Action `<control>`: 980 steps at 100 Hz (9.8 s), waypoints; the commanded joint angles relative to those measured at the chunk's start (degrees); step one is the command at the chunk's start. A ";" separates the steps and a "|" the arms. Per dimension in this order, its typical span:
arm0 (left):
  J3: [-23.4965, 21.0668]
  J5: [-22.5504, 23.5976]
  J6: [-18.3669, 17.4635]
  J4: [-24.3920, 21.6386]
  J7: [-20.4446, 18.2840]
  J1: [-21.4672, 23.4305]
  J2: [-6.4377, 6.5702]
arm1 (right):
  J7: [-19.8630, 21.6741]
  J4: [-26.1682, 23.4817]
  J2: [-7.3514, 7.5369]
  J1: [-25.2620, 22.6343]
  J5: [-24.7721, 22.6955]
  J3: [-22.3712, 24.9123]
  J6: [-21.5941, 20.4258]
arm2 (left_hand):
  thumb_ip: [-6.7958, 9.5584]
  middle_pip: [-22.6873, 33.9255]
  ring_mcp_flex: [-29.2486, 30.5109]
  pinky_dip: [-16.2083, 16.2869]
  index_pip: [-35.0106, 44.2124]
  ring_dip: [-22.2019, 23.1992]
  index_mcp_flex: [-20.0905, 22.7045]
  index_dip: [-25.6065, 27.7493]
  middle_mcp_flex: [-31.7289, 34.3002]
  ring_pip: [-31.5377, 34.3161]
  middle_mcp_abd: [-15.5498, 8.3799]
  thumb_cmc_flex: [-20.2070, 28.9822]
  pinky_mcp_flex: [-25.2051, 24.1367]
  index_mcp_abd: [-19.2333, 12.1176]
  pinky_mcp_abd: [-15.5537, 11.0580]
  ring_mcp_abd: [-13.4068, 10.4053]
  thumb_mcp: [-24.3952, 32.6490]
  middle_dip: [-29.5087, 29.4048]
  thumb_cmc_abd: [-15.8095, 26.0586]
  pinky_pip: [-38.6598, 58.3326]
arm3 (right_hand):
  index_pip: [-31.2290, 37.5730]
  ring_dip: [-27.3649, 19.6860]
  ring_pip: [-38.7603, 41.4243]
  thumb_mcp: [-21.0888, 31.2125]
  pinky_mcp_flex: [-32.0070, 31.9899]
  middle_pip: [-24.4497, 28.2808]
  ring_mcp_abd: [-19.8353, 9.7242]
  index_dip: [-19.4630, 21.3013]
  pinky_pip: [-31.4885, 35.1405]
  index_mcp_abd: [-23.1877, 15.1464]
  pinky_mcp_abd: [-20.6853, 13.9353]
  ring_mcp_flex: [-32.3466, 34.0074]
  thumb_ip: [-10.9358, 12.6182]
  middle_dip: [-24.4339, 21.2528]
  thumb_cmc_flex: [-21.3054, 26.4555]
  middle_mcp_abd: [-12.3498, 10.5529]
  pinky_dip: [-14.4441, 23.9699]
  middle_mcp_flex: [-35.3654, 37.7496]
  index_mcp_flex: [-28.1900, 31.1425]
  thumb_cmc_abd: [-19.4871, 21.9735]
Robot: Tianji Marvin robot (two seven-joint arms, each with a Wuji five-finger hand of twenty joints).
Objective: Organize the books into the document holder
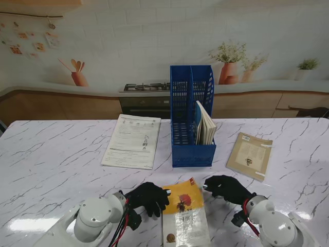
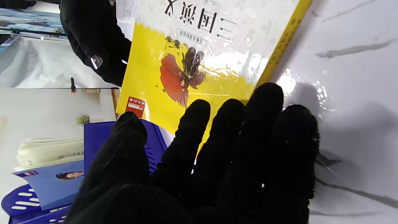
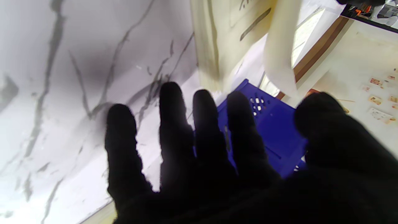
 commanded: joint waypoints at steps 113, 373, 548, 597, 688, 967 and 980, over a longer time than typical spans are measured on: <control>-1.94 2.91 -2.41 -3.52 1.44 2.03 -0.57 | 3.50 -5.57 0.15 0.05 -1.47 0.65 12.70 | 2.06 1.20 -0.51 4.40 -2.38 2.59 -4.46 -0.38 -1.77 1.82 -4.77 -0.01 -6.47 -4.04 -1.09 -2.59 -3.49 2.45 0.92 2.09 | -2.09 5.69 8.29 -3.01 11.59 0.80 1.94 -2.84 9.02 7.51 -2.19 6.80 -0.18 0.08 -10.65 4.71 7.06 3.93 3.10 -3.99; -2.19 -20.09 16.97 3.72 5.37 -1.04 -5.74 | 7.83 -5.48 0.86 4.46 3.66 -8.52 25.26 | 0.38 4.43 -8.91 -9.34 -31.42 3.55 -20.11 -5.06 -25.05 -1.68 0.92 -5.48 0.35 10.18 -12.01 -4.61 27.67 3.76 -16.06 -7.15 | -5.58 -5.79 1.66 -6.49 23.82 -2.90 7.11 -11.97 6.71 19.40 -5.77 10.85 1.29 -8.70 -0.07 16.19 -9.12 4.26 4.86 -1.73; -0.42 -15.52 -4.24 -0.13 1.56 -2.11 -3.35 | -0.01 -18.85 -0.44 -2.67 -5.62 -0.51 22.77 | -0.10 -4.91 7.68 -12.20 31.46 19.89 -17.18 22.18 4.59 8.51 -16.48 6.49 14.45 -19.50 -24.14 -13.83 46.13 30.90 -32.85 11.82 | -4.64 4.66 6.14 -10.07 0.41 -1.23 -1.67 -5.60 3.00 3.60 -0.14 -3.06 1.77 -2.54 -0.06 1.51 0.59 -4.54 -3.47 0.08; -1.78 -9.62 -8.53 -4.46 -1.31 -4.06 -1.53 | 0.28 -25.55 -0.27 -1.97 -9.04 2.99 15.93 | 0.50 -5.65 7.33 -12.22 30.98 20.56 -17.40 22.83 4.72 8.76 -16.46 6.91 13.89 -19.07 -23.14 -13.51 45.41 32.50 -32.46 12.16 | -4.94 3.36 -3.04 -10.71 -10.95 -8.28 -2.00 -5.75 -8.35 1.00 -2.22 -8.69 1.78 -2.87 -0.86 -1.14 -1.23 -4.54 -2.72 -1.76; -5.49 -2.55 -7.57 -9.79 -3.64 -9.28 -0.13 | 12.14 -19.68 2.18 8.94 -4.76 0.08 10.09 | 0.69 -6.33 7.80 -12.40 30.70 20.49 -17.32 23.02 5.50 8.60 -16.89 6.82 13.78 -19.45 -22.95 -13.83 45.54 33.30 -32.49 11.79 | -1.82 6.55 -1.41 -8.16 -8.67 -7.21 -4.28 -4.78 -9.93 -2.45 -5.40 -3.85 1.82 0.66 2.77 -4.46 10.45 1.60 -0.15 -5.17; -12.05 2.59 -3.26 -5.70 -2.45 -4.38 0.11 | -2.76 -33.41 -1.77 13.25 -4.77 13.78 29.62 | 0.40 -7.11 -25.50 5.59 -2.88 8.88 -14.71 2.90 -19.57 -16.64 -12.01 -0.89 -30.62 -15.48 -5.05 -5.33 27.68 4.97 -21.09 -10.74 | 45.26 34.16 69.90 32.07 48.99 40.51 -24.29 33.77 43.83 -19.62 -32.61 22.67 -2.84 36.35 24.55 -10.67 25.15 6.63 6.50 1.03; -11.93 3.40 -3.62 -5.45 -2.72 -4.41 0.25 | -3.18 -33.04 -1.82 14.38 -6.34 14.70 31.13 | 0.45 -7.21 -25.61 5.45 -2.95 8.76 -14.82 2.91 -19.75 -16.87 -12.12 -1.03 -30.74 -15.54 -5.12 -5.44 27.65 4.92 -21.02 -10.99 | 45.16 34.16 69.73 31.99 48.99 40.34 -24.62 33.73 43.82 -19.82 -32.61 22.73 -2.62 36.29 24.46 -11.01 25.17 6.96 6.73 1.28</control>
